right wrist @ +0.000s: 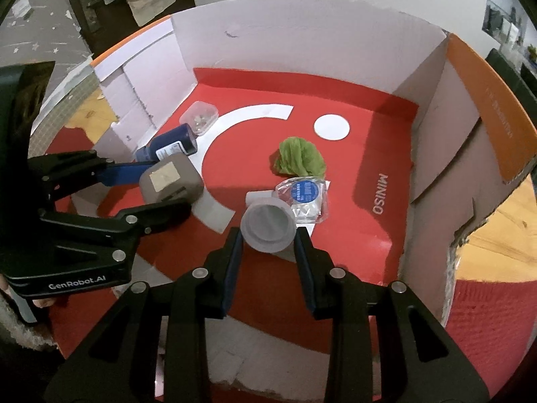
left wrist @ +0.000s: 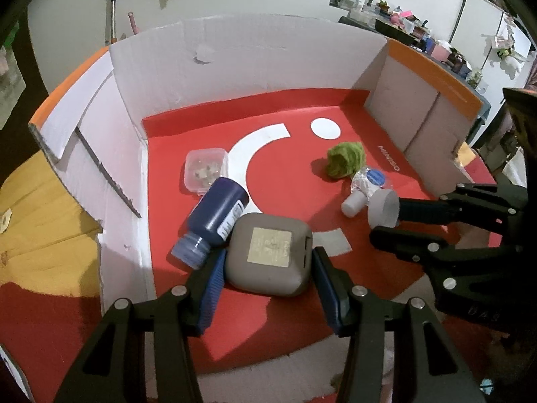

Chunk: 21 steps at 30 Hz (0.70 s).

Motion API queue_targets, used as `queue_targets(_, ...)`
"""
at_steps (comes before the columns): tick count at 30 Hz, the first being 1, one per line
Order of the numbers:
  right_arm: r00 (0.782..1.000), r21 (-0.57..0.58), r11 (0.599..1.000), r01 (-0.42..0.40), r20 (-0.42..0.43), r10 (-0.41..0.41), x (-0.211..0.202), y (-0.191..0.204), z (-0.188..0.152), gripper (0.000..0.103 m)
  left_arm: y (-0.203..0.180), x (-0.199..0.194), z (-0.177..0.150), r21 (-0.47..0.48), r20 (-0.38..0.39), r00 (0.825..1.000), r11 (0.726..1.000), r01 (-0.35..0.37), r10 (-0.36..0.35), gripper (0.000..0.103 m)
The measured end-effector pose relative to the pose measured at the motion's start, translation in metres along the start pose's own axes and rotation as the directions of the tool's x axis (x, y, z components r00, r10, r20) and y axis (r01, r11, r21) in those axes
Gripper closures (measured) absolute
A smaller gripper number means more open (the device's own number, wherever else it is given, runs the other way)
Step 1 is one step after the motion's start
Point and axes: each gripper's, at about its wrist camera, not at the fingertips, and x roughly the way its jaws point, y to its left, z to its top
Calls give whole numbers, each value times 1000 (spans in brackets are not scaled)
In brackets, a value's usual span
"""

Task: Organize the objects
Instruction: 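Lower and open the right tool to drop the lid while the left releases the grey case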

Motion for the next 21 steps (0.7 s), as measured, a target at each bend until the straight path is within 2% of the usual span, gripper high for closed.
queue_targets(9, 999, 13, 999, 36, 10, -36, -1, -8, 2, 73, 1, 4, 4, -6, 12, 1000, 1000, -11, 11, 49)
queue_targets(21, 999, 12, 999, 38, 8, -39, -2, -5, -1, 73, -1, 5, 3, -4, 15, 1000, 1000, -15, 15, 49)
